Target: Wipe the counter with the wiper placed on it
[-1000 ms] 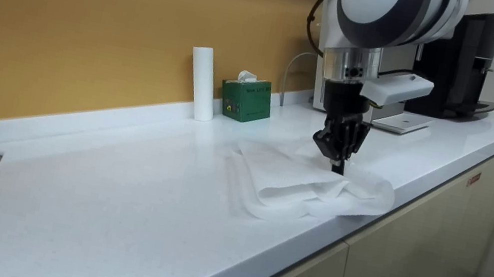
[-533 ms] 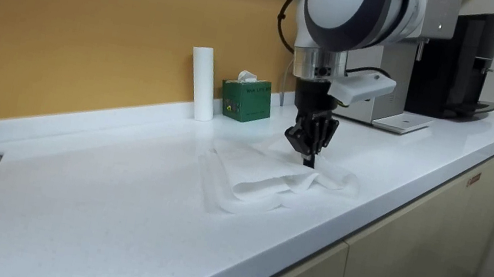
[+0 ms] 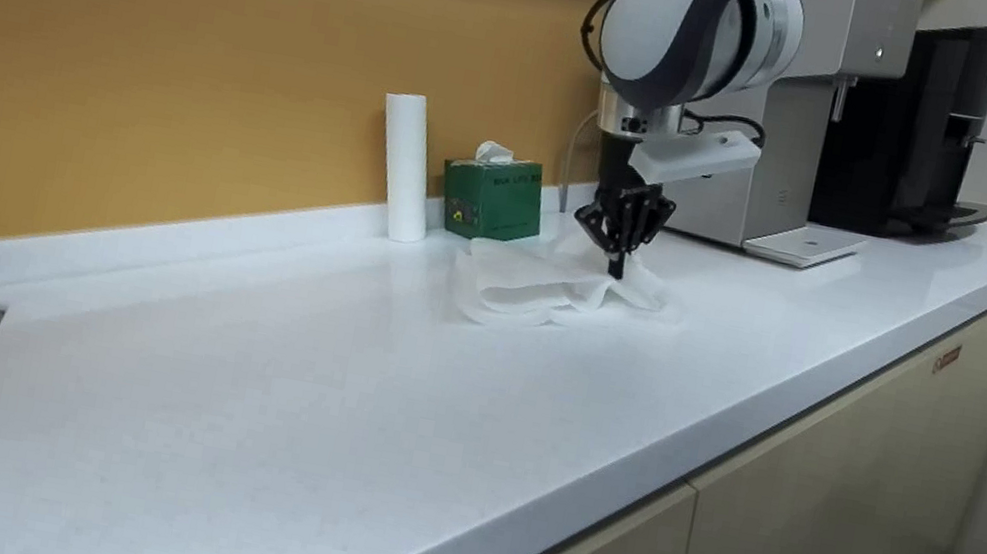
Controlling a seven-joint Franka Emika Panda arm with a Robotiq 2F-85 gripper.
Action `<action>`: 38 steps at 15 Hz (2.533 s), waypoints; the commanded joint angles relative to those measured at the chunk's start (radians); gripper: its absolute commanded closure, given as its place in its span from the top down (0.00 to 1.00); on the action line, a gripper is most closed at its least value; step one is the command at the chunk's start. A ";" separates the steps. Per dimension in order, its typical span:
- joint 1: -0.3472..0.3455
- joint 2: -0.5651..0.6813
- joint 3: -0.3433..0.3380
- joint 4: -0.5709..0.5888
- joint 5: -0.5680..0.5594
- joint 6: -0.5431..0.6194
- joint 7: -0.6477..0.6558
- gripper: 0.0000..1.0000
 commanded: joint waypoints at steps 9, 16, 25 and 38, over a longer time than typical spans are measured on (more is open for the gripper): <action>0.047 -0.203 -0.198 -0.285 -0.132 0.042 0.298 0.00; 0.043 -0.366 -0.092 -0.494 -0.137 0.030 0.252 0.00; 0.040 -0.339 -0.017 -0.458 -0.148 0.094 0.263 0.26; 0.016 -0.586 0.081 -0.462 -0.092 -0.092 0.112 1.00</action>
